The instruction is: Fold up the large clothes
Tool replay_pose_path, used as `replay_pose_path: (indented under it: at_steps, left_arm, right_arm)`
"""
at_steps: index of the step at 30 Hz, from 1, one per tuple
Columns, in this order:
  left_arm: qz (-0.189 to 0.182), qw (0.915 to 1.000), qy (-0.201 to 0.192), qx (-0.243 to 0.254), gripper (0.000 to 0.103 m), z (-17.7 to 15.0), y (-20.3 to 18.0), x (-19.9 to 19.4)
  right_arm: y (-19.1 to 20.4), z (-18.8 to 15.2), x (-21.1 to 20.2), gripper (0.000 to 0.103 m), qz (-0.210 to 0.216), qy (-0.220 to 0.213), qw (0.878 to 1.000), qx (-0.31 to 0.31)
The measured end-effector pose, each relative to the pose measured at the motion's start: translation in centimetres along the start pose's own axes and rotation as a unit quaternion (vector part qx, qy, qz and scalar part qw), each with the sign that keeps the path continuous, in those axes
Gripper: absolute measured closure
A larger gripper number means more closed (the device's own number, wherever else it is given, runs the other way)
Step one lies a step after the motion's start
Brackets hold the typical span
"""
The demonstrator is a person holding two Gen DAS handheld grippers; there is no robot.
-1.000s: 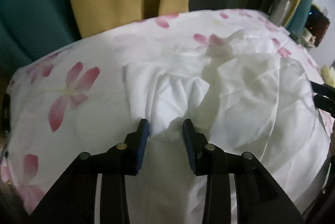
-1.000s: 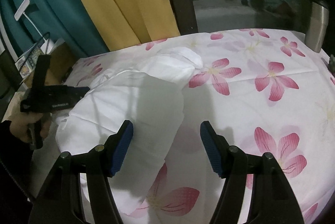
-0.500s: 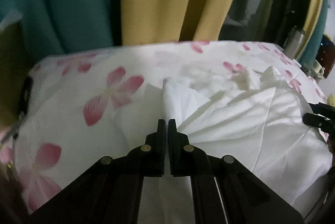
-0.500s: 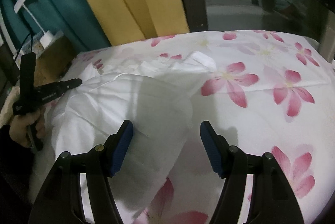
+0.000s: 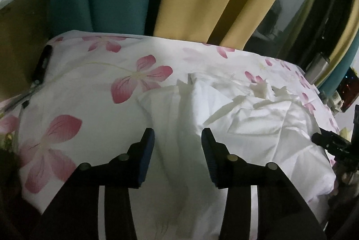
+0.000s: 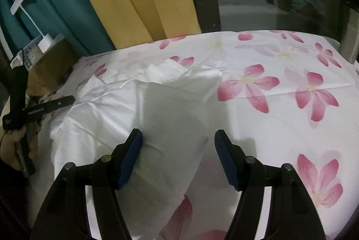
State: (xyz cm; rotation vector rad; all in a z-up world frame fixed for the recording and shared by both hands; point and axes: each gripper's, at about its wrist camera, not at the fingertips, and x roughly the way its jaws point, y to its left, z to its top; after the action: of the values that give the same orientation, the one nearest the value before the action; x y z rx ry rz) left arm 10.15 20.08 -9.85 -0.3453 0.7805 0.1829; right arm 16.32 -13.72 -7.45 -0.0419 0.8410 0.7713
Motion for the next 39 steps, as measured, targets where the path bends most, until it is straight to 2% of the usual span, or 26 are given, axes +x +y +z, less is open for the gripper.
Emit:
replay_pose_path:
  at_steps: [9,12,15,20,22,25,26,31,36,39]
  left_arm:
    - [-0.028,0.9993,-0.008,-0.025,0.047,-0.8,0.5,-2.6]
    - [-0.027,0.9993,0.009,-0.022,0.045,-1.4,0.4,-2.0]
    - [-0.031,0.9984,0.043,-0.022,0.045,-2.2,0.2,-0.4]
    - [-0.029,0.9984,0.048,0.006,0.039,-2.2,-1.0,0.1]
    - [-0.044,0.9975,0.054,0.011,0.039,-2.1,-1.4,0.3]
    - [-0.1,0.9929,0.065,0.003,0.038,-2.2,-1.7,0.7]
    - [-0.111,0.9917,0.065,0.001,0.036,-2.3,-1.8,0.8]
    - [-0.123,0.9904,0.063,0.005,0.031,-2.3,-2.1,0.9]
    - [-0.137,0.9889,0.058,0.01,0.027,-2.2,-2.9,1.3]
    - [-0.167,0.9841,0.061,0.004,0.026,-2.1,-3.7,1.8]
  right_arm:
    - [-0.7,-1.2,-2.8,0.036,-0.004,-0.01,1.0,0.011]
    - [-1.1,-1.7,-3.5,0.036,0.0,-0.009,1.0,0.017]
    - [-1.0,-1.9,-3.8,0.036,0.012,-0.007,1.0,0.017]
    - [-0.5,-2.3,-3.7,0.036,0.023,-0.007,1.0,0.009]
    - [-0.5,-2.5,-3.1,0.036,0.026,-0.002,1.0,0.012]
    - [-0.1,-2.9,-2.1,0.035,0.029,0.011,0.999,0.012]
    - [0.0,-3.0,-1.9,0.031,0.025,0.012,1.0,0.01]
    - [-0.3,-3.3,-1.0,0.019,0.002,0.017,1.0,0.006]
    - [-0.6,-3.4,-0.7,0.019,0.003,0.021,1.0,0.002]
    - [-0.7,-3.4,-0.7,0.018,0.004,0.021,1.0,0.004]
